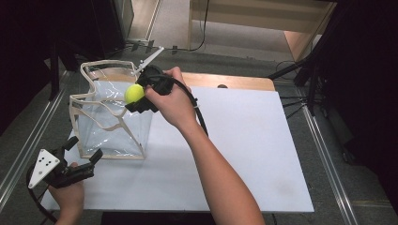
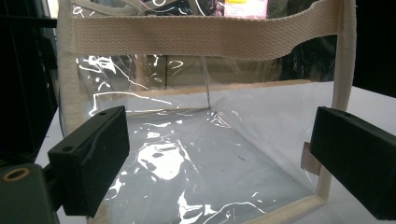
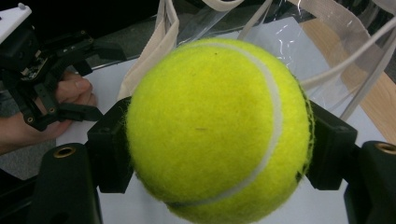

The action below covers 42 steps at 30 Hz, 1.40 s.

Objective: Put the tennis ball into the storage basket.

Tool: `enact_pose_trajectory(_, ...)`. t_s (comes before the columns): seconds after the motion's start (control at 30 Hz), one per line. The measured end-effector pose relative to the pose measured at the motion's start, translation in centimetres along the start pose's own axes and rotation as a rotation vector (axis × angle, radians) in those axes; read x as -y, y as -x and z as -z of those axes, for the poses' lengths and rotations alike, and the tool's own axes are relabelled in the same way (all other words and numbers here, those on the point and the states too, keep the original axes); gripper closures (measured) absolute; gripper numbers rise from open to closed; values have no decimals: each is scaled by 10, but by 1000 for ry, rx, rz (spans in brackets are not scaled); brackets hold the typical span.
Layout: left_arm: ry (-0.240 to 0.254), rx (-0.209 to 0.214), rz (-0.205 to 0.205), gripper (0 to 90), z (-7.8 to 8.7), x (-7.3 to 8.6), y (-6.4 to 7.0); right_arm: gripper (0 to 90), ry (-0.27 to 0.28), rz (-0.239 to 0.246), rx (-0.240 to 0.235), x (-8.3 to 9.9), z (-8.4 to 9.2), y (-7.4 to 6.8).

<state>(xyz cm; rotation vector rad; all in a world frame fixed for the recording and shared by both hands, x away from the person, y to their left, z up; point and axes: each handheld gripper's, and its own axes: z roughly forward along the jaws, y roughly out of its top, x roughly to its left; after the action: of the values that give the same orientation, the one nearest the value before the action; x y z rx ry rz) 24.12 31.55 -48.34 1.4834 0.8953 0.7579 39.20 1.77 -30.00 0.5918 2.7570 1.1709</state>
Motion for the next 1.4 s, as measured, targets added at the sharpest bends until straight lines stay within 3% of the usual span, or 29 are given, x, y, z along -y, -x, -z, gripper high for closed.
enact_pose_trajectory(1.03, 2, 2, 0, 54, 0, 0, 1, 238, -21, 29, -22, -42, -28, 0)
enact_pose_trajectory(1.4, 8, 3, 3, 54, 0, 0, 1, 238, -41, 30, -31, -44, -47, 4)
